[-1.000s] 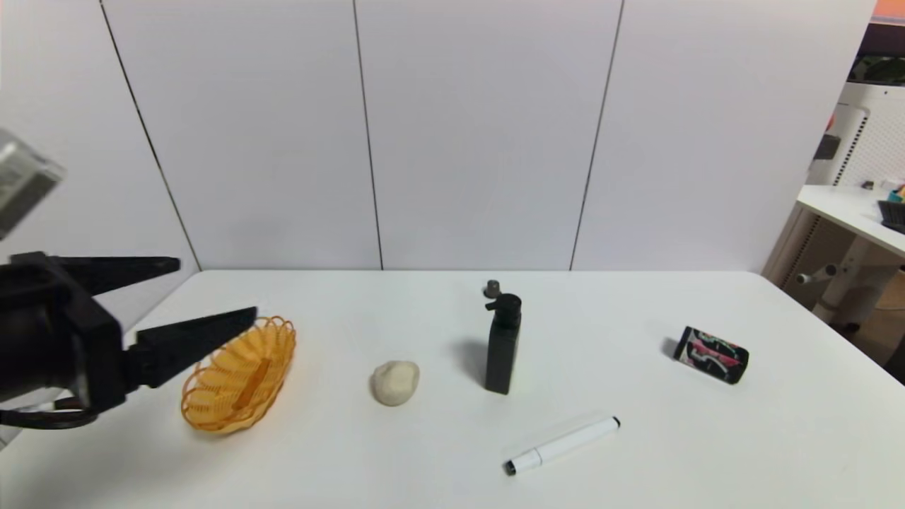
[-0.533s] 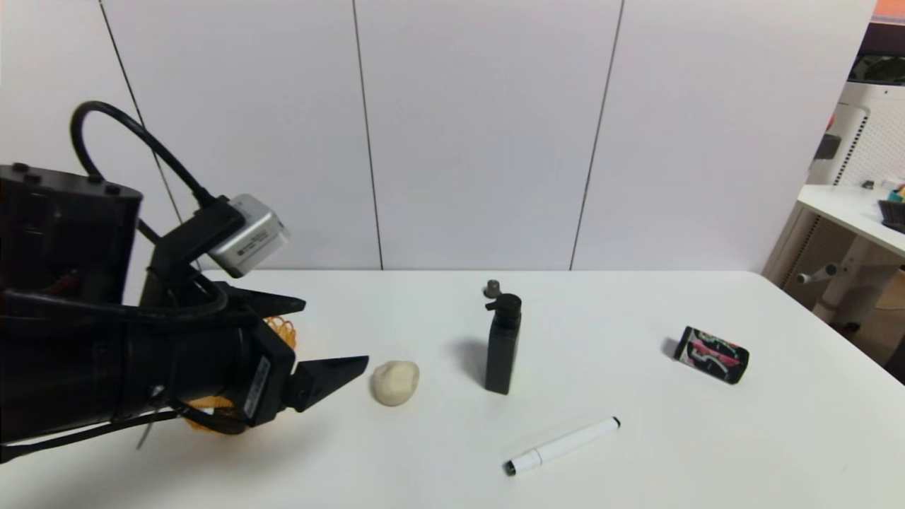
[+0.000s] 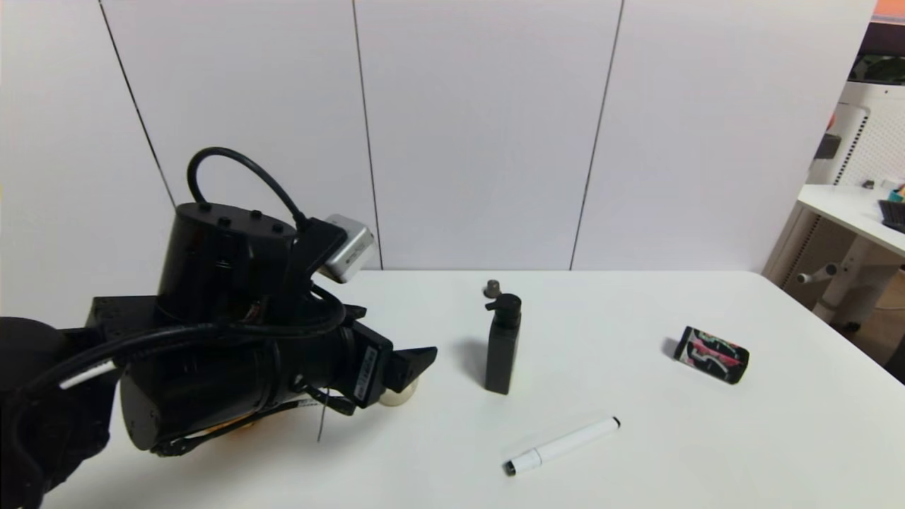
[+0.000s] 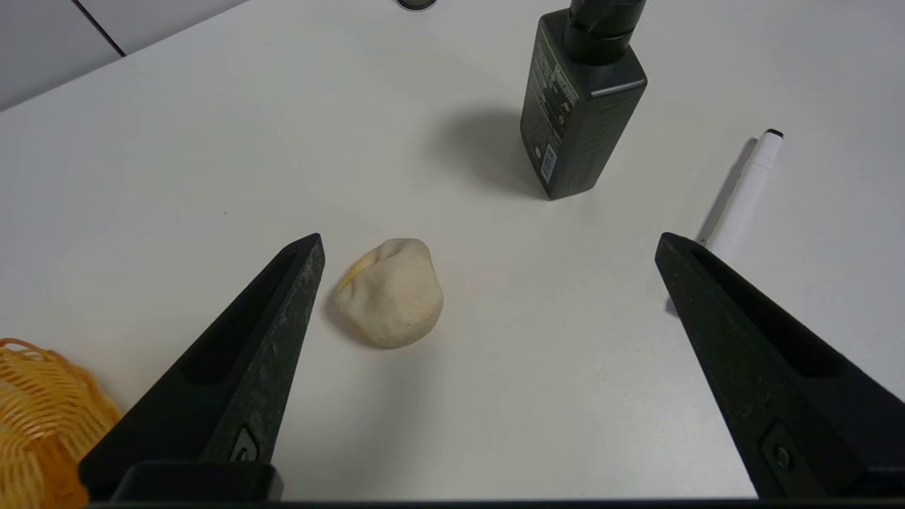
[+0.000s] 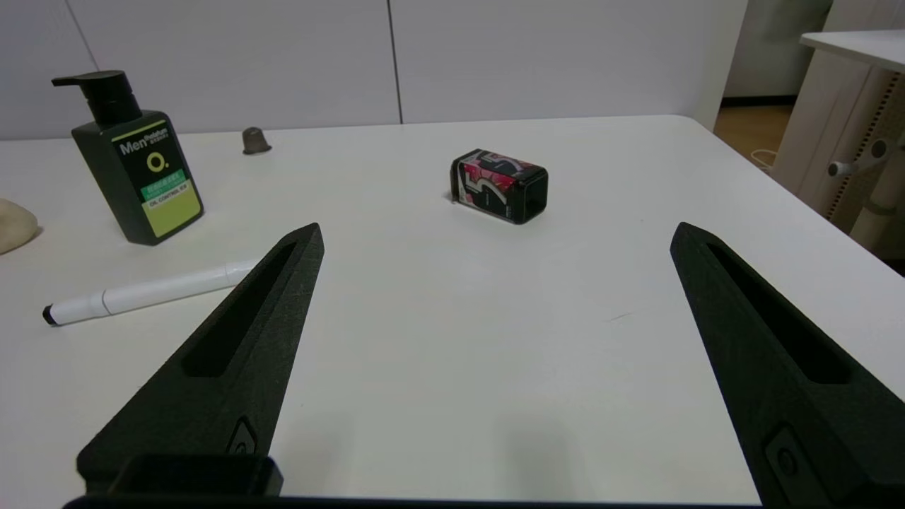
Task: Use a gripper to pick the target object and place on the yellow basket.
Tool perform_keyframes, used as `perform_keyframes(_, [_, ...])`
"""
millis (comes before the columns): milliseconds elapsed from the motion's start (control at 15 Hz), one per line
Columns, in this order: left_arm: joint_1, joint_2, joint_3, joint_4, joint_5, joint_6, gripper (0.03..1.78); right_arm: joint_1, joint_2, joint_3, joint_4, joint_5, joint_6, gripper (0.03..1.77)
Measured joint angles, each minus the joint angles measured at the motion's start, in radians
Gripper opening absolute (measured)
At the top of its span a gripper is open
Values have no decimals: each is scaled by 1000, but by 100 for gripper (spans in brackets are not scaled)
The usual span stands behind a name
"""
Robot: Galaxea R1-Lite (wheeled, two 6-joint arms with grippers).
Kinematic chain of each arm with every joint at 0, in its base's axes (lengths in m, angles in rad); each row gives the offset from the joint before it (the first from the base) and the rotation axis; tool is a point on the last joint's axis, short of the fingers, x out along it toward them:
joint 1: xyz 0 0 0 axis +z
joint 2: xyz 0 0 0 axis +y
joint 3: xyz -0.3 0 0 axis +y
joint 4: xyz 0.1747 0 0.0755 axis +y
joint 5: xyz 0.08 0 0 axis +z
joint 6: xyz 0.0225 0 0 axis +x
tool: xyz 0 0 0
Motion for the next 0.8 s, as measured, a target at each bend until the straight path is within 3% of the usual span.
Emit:
perform_keyframes(467, [-119, 138, 30, -142, 149, -170, 169, 0, 0, 0, 0, 0, 0, 169])
perform_keyframes(800, [-189, 283, 34, -329, 212, -236, 169, 0, 0, 0, 0, 0, 0, 169])
